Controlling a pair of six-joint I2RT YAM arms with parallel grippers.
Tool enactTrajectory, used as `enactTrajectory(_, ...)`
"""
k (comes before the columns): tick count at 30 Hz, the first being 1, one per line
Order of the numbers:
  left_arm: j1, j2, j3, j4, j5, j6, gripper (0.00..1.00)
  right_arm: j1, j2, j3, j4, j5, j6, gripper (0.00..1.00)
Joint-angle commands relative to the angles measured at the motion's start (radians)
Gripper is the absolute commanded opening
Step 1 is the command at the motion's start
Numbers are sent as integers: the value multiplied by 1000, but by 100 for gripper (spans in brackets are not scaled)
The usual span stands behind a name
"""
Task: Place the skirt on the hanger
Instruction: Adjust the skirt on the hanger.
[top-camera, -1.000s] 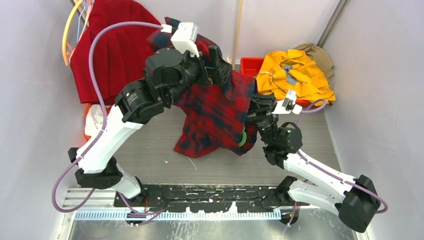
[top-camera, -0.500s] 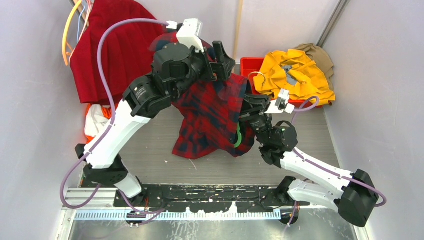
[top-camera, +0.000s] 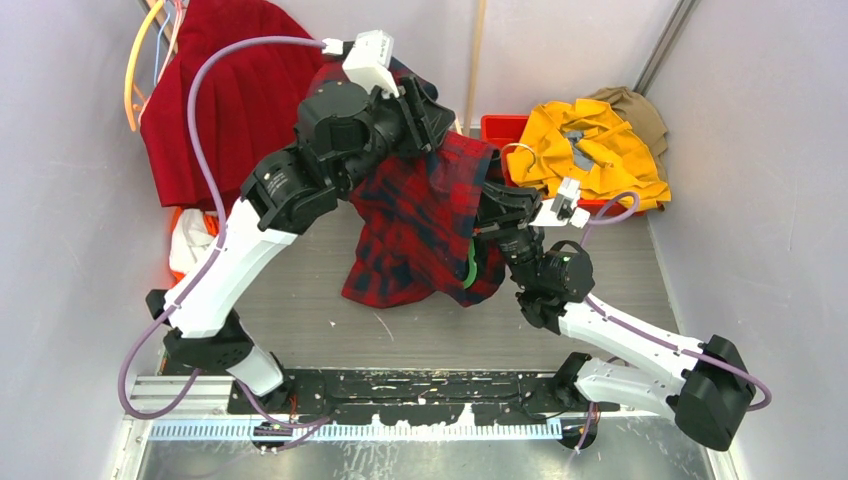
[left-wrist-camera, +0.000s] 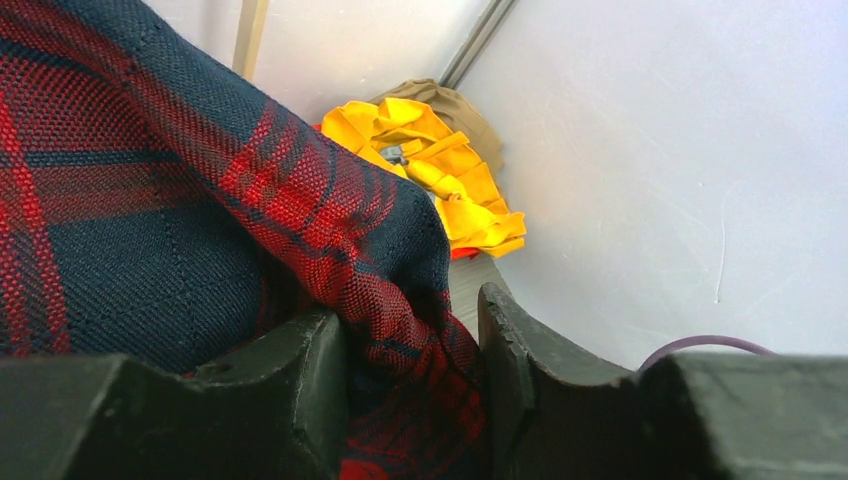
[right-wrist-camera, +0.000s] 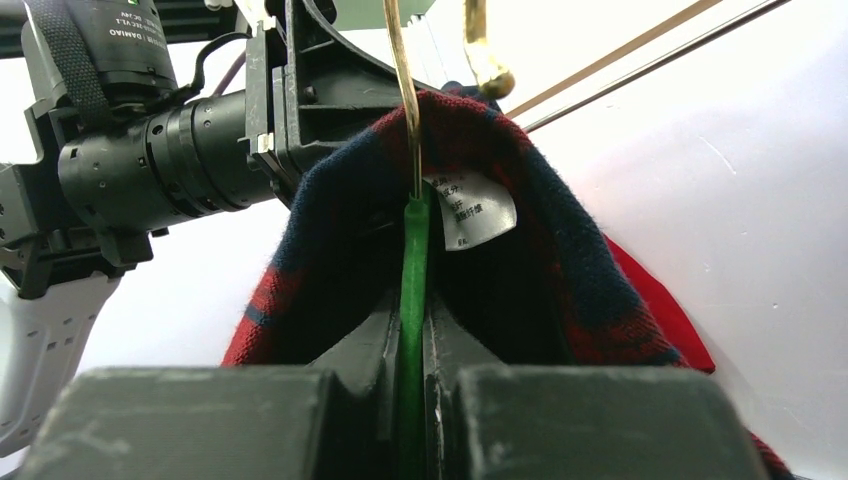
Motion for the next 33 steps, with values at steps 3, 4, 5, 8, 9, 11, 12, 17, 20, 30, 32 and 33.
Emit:
enactTrajectory(3,-23,17,-10,-6,212,-6,4,29,4,90,75,-103,21,1)
enactTrajectory(4,-23,19,-6,-13,219,-5,1,29,2,90,61,-102,23,1)
enactTrajectory(5,-22,19,-6,-16,225,-4,0,29,1,91,50,-102,24,1)
enactTrajectory(8,-23,8,-28,-11,239,-5,0,29,7,100,17,-101,25,1)
enactTrajectory(9,-22,5,-35,-8,244,-4,0,29,13,102,12,-101,27,1)
enactTrajectory(11,-22,-5,-51,-11,237,7,0,29,20,123,-37,-102,31,1)
enactTrajectory(12,-20,-5,-47,-25,221,19,0,29,17,133,-75,-102,30,2)
enactTrajectory(17,-19,-35,-53,-54,149,84,0,30,-45,160,-253,-90,20,19)
enactTrajectory(20,-19,-33,-26,-60,157,117,0,28,-77,164,-336,-79,12,23)
enactTrajectory(30,-20,-62,-57,52,270,225,0,28,-90,252,-676,-93,-19,37)
enactTrajectory(32,-20,-70,-61,65,284,236,0,29,-89,243,-671,-79,-23,38)
enactTrajectory(33,-21,-72,-60,65,287,237,0,29,-88,241,-669,-77,-25,38)
